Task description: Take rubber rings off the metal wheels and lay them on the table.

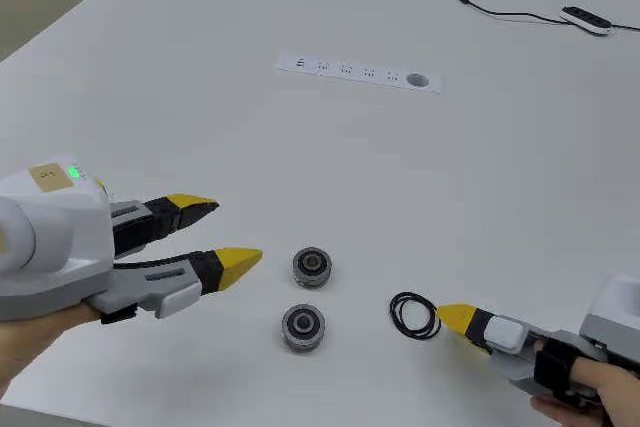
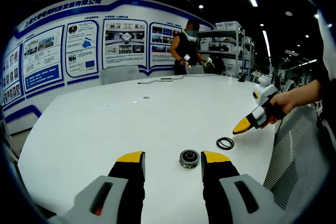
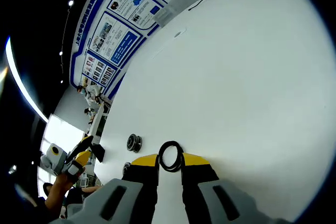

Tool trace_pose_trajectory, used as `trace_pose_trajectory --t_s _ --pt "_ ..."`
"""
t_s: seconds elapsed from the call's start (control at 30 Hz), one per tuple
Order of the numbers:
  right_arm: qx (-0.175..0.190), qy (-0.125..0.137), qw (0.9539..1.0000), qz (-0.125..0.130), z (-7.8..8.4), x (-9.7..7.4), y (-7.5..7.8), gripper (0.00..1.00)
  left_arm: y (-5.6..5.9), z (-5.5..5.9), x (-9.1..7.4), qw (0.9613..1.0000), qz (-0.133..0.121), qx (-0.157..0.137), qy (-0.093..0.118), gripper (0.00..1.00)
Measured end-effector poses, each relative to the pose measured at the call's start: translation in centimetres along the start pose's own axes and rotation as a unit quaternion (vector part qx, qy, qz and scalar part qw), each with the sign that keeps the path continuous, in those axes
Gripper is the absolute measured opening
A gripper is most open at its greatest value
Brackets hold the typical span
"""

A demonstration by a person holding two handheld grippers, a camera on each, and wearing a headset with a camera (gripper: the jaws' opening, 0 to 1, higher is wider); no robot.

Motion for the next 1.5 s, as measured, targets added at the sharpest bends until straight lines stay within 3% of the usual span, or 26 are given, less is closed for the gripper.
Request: trace_pose_trajectory --t_s 0.1,0.2,0.3,0.37,0.47,0.53,0.77,0.93,1.0,1.07,1.17,1.27,1.33,1.5 --pt "-0.075 0.015 0.9968 -0.021 -0.8 -0.3 -0.4 0.24 -0.2 0.0 -0.5 1.0 -0.003 -0.003 0.006 0.44" --pt "-0.116 0.03 0.9926 -0.021 -1.4 -0.9 -0.4 0.32 -0.7 -0.2 -1.0 0.9996 -0.012 -0.013 0.021 0.45" --pt "-0.144 0.034 0.9888 -0.017 -1.9 -1.5 -0.3 0.32 -1.3 -0.4 -1.6 0.9991 -0.025 -0.017 0.028 0.46" --pt "-0.175 0.044 0.9835 -0.019 -2.3 -1.9 -0.2 0.33 -1.7 -0.5 -2.0 0.9986 -0.034 -0.019 0.035 0.46" --pt "-0.177 0.062 0.9813 -0.046 -2.9 -2.6 -0.5 0.34 -2.2 -0.7 -2.6 0.9975 -0.047 -0.024 0.048 0.47" --pt "-0.176 0.075 0.9806 -0.044 -3.6 -3.2 -0.1 0.35 -2.5 -0.9 -3.1 0.9965 -0.056 -0.027 0.056 0.48" --pt "-0.214 0.13 0.9679 -0.019 -5.9 -5.4 0.9 0.4 -2.7 -1.0 -4.4 0.9952 -0.067 -0.024 0.066 0.53" --pt "-0.254 0.138 0.9572 0.006 -6.2 -6.2 1.4 0.45 -2.5 -0.6 -4.9 0.995 -0.067 -0.022 0.071 0.56" --pt "-0.266 0.14 0.9536 0.007 -6.1 -6.4 1.2 0.48 -2.4 -0.3 -4.9 0.9951 -0.066 -0.024 0.07 0.57" --pt "-0.278 0.158 0.9475 -0.001 -6.0 -6.8 0.6 0.5 -2.0 0.1 -4.9 0.9955 -0.064 -0.024 0.066 0.59" --pt "-0.294 0.153 0.9437 0.004 -5.5 -7.0 0.5 0.53 -1.3 0.5 -4.6 0.9965 -0.052 -0.023 0.062 0.64" --pt "-0.319 0.122 0.9398 0.019 -4.5 -7.0 1.2 0.54 -0.9 0.7 -4.5 0.9964 -0.049 -0.026 0.064 0.65" --pt "-0.329 0.117 0.9367 0.022 -4.2 -7.0 1.2 0.56 -0.8 0.8 -4.5 0.9961 -0.052 -0.028 0.065 0.67" --pt "-0.365 0.096 0.9258 0.028 -3.6 -7.1 1.3 0.59 -0.7 1.5 -4.6 0.9958 -0.057 -0.031 0.064 0.71"
Point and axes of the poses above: the centre of the closed fingertips' face, and the gripper's own axes: x roughly forward along the fingers, y roughly to its right, z roughly out of its underside, the point moved 5 cm from there along -x, roughly backward along the fingers, and after that the axes turned 1 degree about -z, right-handed, at the moved point
